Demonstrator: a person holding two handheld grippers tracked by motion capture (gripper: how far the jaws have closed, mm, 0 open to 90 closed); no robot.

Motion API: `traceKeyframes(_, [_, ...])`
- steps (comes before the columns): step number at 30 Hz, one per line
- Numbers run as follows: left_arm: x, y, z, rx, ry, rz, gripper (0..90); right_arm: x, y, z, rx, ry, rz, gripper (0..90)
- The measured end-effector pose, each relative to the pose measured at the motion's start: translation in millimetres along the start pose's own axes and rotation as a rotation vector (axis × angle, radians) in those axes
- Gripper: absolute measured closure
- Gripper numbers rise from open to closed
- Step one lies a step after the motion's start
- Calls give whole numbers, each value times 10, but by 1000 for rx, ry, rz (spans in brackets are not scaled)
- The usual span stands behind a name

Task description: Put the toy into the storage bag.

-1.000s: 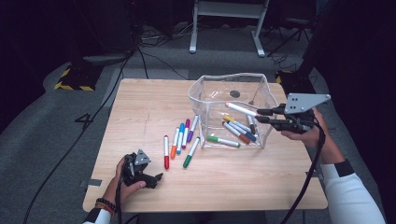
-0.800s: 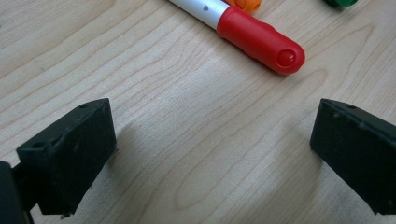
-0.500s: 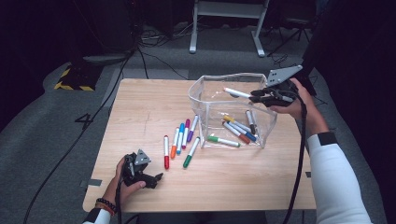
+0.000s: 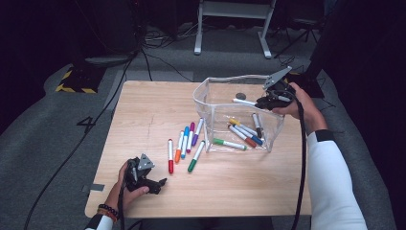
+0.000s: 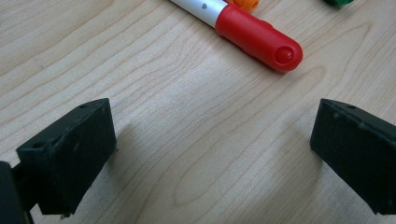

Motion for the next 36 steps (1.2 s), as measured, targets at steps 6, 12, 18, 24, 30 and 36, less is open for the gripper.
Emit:
traceKeyframes(6, [0, 0, 0, 0, 0, 0, 5, -24, -148, -35, 98, -16, -46, 752])
traceKeyframes(12, [1, -2, 0, 1, 0, 1, 5, -27, -209, -57, 122, -34, -80, 751])
traceKeyframes(18, [-1, 0, 0, 0, -1, -1, 5, -19, -174, -59, 94, -18, -68, 721])
traceKeyframes(24, [0, -1, 0, 0, 0, 1, 5, 45, -65, -168, 3, 67, 5, 627])
traceKeyframes(30, [-1, 3, 0, -1, 0, -1, 5, 141, -147, -437, -16, 232, 92, 559])
traceKeyframes(36, [-2, 3, -1, -2, -1, 2, 5, 111, -316, -692, -60, 313, 122, 497])
Point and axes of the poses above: each handheld gripper's, and its own axes: z roughly forward along the jaws, x roughly out of its top, y roughly to its right, the point moved 10 cm from there along z, roughly forward along the jaws, and after that the axes turned 11 degrees about -x, right-handed, at the moved point
